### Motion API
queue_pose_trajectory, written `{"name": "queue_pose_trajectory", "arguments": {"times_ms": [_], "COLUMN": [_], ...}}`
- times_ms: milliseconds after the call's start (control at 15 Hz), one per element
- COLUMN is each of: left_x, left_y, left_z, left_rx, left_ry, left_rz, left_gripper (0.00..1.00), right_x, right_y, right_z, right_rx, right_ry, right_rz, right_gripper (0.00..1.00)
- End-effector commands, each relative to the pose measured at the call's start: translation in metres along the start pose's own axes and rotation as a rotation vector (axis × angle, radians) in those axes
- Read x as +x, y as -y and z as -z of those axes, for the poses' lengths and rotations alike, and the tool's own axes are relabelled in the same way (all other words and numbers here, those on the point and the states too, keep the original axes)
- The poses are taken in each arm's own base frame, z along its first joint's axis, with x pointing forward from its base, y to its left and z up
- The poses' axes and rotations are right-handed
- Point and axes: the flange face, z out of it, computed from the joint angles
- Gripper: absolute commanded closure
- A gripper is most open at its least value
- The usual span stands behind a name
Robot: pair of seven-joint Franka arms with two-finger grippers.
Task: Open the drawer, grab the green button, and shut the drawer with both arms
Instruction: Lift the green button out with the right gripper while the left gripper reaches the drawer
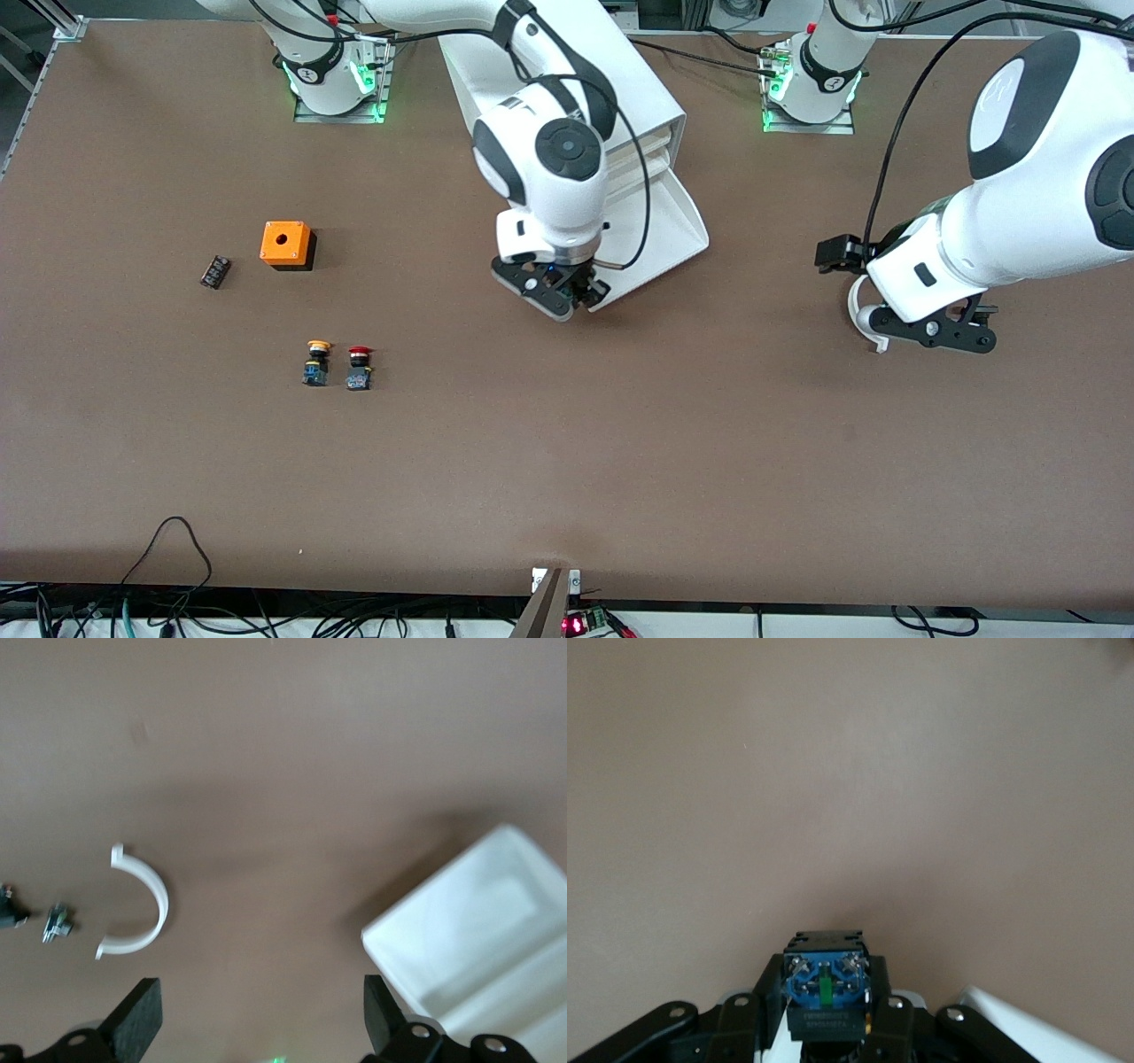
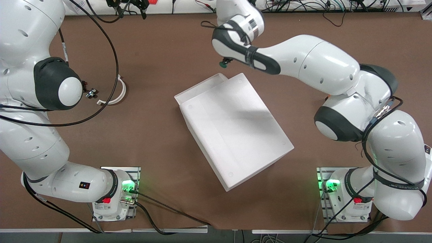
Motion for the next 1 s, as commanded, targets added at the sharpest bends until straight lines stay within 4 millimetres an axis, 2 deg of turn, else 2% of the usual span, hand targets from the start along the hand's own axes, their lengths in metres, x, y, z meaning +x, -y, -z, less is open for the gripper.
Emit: {"name": "queue_pose_trajectory", "arguments": {"times_ms": [0, 67, 200, 400, 533, 600, 667, 733, 867, 933], "left_x": [0.016, 0.022, 0.034, 0.043, 0.041, 0.039, 0.035, 0.029, 0.022, 0.015], "left_y": [0.003, 0.000, -0.006, -0.045, -0.086, -0.095, -0.112, -0.130, -0.135, -0.148], "left_z": [-0.023, -0.036, -0.064, -0.113, -0.146, -0.155, -0.167, -0.182, -0.206, -0.220], "left_rx": [-0.046, -0.043, -0.051, -0.054, -0.032, -0.002, 0.015, 0.026, 0.039, 0.038], "left_ry": [-0.057, -0.063, -0.105, -0.130, -0.143, -0.153, -0.158, -0.159, -0.151, -0.156], "left_rz": [0.048, 0.057, 0.117, 0.218, 0.286, 0.308, 0.331, 0.359, 0.406, 0.398], "left_gripper": [0.00, 0.00, 0.00, 0.00, 0.00, 0.00, 0.00, 0.00, 0.00, 0.00], "right_x": [0.046, 0.063, 0.097, 0.140, 0.170, 0.183, 0.193, 0.198, 0.205, 0.206], "right_y": [-0.025, -0.034, -0.054, -0.087, -0.107, -0.115, -0.122, -0.128, -0.143, -0.153], "right_z": [0.019, 0.024, 0.022, 0.009, 0.005, 0.003, 0.000, -0.012, -0.038, -0.050], "right_rx": [-0.017, -0.017, -0.012, -0.011, -0.004, 0.001, 0.007, 0.011, 0.025, 0.042], "right_ry": [0.057, 0.078, 0.104, 0.136, 0.142, 0.141, 0.137, 0.131, 0.094, 0.067], "right_rz": [0.164, 0.221, 0.306, 0.455, 0.558, 0.595, 0.616, 0.641, 0.668, 0.696], "right_gripper": [1.00, 1.00, 1.00, 1.00, 1.00, 1.00, 1.00, 1.00, 1.00, 1.00]}}
